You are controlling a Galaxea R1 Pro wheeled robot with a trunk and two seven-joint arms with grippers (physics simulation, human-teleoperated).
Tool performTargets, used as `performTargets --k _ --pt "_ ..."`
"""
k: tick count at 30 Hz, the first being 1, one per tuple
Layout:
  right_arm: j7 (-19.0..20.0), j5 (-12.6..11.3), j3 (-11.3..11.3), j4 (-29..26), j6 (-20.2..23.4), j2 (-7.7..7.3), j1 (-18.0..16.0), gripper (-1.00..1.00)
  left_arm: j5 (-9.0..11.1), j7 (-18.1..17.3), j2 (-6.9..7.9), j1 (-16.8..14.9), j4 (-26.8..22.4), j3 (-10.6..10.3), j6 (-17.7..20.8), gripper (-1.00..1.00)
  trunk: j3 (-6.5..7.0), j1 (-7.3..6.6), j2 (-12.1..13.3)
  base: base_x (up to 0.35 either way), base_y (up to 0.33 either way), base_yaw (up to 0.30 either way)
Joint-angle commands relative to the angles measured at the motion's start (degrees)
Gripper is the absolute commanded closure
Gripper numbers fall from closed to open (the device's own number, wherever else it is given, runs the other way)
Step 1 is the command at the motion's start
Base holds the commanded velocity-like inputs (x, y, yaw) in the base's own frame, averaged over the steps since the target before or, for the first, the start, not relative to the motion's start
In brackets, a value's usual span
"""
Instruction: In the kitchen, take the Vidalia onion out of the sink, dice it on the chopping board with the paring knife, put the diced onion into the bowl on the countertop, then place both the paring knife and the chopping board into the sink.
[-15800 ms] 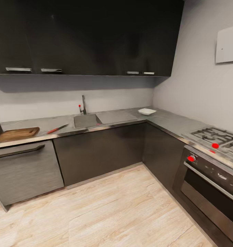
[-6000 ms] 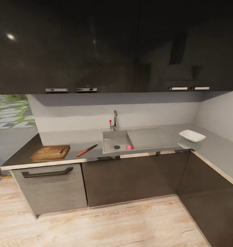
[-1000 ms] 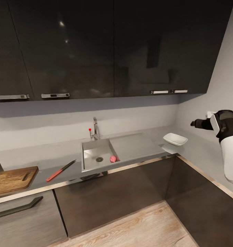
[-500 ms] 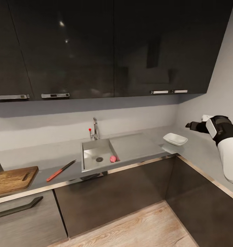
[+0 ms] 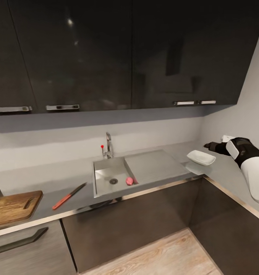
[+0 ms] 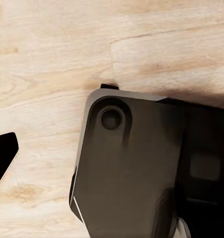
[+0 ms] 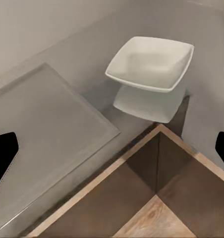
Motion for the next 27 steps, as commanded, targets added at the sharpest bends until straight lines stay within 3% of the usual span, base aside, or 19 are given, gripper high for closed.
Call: performTargets --k 1,5,11,16,27 --pt "0.36 0.47 -0.44 1.71 -1.47 0.00 -0.01 -1.00 0.21 -0.03 0.00 0.02 -0.02 0.02 -0.10 -1.00 -0.01 0.04 -0.03 0.243 0.157 0.000" --pt "0.15 0.47 -0.60 3.06 -4.57 -0.08 -0.01 -1.00 0.21 -0.03 0.00 0.02 -0.02 0.02 -0.11 -1.00 -0.01 0.04 -0.03 0.227 0.152 0.000" --pt "0.00 0.47 -0.63 3.73 -5.23 -0.99 -0.01 -1.00 0.21 -0.03 0.00 0.02 -0.02 -0.04 -0.11 -1.00 -0.01 0.04 -0.03 0.179 0.044 0.000" --pt "-0.01 0.42 -0.70 4.81 -5.31 -1.75 -0.01 -1.00 0.21 -0.01 -0.07 0.02 -0.02 -0.07 -0.10 -1.00 -0.01 0.04 -0.03 0.130 -0.185 0.000" --pt "0.31 0.38 -0.72 7.46 -5.52 -1.97 -0.01 -1.00 0.20 0.06 0.00 0.02 -0.02 -0.07 -0.10 -1.00 -0.01 0.04 -0.03 0.077 -0.162 0.000"
